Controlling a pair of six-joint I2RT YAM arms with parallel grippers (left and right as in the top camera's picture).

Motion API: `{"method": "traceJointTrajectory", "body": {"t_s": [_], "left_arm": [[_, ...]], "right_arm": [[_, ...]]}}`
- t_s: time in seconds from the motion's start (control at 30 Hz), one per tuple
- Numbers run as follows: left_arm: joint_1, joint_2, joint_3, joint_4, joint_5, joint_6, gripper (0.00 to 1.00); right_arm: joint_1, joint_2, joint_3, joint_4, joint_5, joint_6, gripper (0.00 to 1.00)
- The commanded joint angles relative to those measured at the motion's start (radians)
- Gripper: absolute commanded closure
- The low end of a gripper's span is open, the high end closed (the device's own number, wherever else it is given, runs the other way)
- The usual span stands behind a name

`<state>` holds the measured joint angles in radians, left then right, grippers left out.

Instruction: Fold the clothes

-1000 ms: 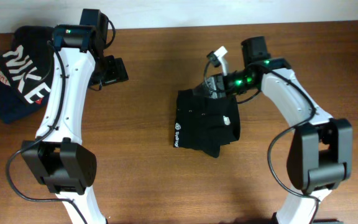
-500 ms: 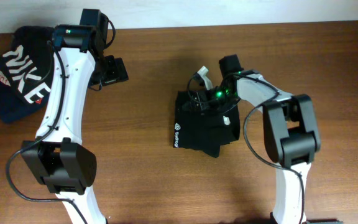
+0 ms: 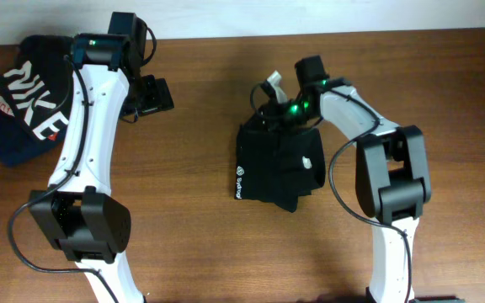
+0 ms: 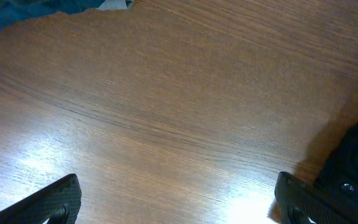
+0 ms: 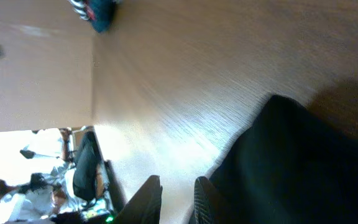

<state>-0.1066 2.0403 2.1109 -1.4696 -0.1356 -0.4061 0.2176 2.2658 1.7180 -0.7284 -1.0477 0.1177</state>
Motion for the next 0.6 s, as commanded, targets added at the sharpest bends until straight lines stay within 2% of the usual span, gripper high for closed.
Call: {"method": "traceJointTrajectory", "body": {"t_s": [0.0, 0.1, 0.23, 0.3, 0.4, 0.57], "left_arm": [[-0.002, 0.007, -0.004, -0.003, -0.011, -0.008, 0.01], [-0.002, 0.007, -0.004, -0.006, -0.011, -0.008, 0.01], [-0.002, 0.007, -0.004, -0.006, -0.011, -0.008, 0.01], [-0.002, 0.007, -0.004, -0.006, -0.011, -0.008, 0.01], [-0.002, 0.007, -0.004, -0.002, -0.011, -0.008, 0.01], [-0.002, 0.007, -0.004, -0.005, -0.011, -0.008, 0.01]], "right_arm": [[-0.003, -0.103, 0.095, -0.107, -0.04, -0.009, 0.77], [-0.001, -0.121, 0.096, -0.219, 0.003, -0.02, 0.78], [0.022, -0.12, 0.033, -0.382, 0.008, -0.138, 0.81], [0.044, -0.12, -0.03, -0.385, 0.008, -0.163, 0.8], [0.079, -0.117, -0.164, -0.255, 0.005, -0.136, 0.79], [0.11, -0.116, -0.396, 0.067, 0.005, 0.033, 0.71]]}}
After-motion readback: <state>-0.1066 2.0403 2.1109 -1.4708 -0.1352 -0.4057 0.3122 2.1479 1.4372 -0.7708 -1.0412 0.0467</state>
